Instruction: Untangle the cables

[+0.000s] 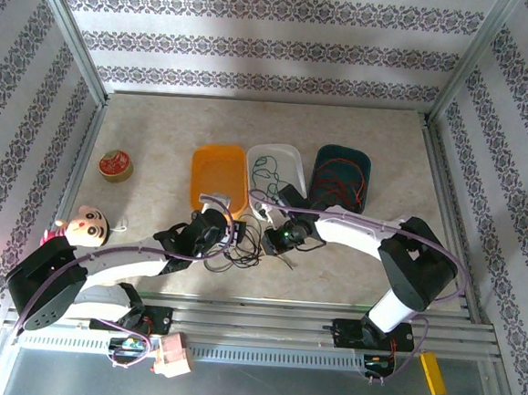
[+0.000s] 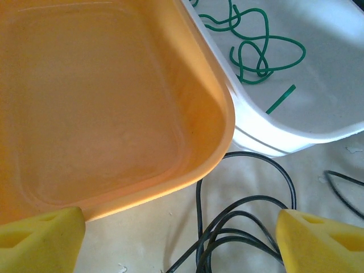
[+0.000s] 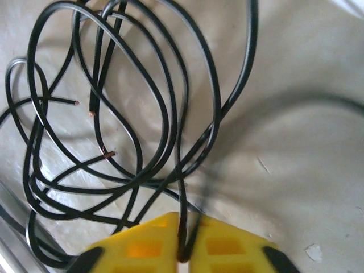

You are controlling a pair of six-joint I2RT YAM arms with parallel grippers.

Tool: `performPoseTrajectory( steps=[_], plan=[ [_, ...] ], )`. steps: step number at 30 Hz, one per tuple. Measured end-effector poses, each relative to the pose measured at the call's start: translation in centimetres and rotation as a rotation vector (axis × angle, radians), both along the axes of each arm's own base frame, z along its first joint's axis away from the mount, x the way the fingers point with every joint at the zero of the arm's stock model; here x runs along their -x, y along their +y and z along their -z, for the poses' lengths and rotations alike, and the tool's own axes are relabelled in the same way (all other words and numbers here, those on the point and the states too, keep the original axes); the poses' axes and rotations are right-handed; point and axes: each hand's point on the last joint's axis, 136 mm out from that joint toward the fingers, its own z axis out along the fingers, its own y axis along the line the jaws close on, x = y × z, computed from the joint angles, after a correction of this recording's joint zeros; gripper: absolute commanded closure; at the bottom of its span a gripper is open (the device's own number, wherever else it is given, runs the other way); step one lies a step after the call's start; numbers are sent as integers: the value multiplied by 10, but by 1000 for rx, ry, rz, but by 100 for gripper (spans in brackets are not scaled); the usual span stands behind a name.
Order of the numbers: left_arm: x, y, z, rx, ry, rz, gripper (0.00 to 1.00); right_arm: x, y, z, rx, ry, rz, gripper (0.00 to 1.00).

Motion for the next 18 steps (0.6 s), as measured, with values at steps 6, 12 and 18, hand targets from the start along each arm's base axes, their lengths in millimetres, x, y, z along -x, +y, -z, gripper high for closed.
performPoseTrajectory(
  steps=[6, 12, 18],
  plan=[
    [2, 1, 6, 8, 18, -14, 16, -11, -7, -31, -67, -71, 42, 100],
    [8, 0, 32, -26, 91, 3, 17, -17, -12, -93, -197, -208, 84, 100],
    [12, -1, 50, -54, 141, 19, 17, -28, -24, -145, -280, -331, 147, 100]
  ],
)
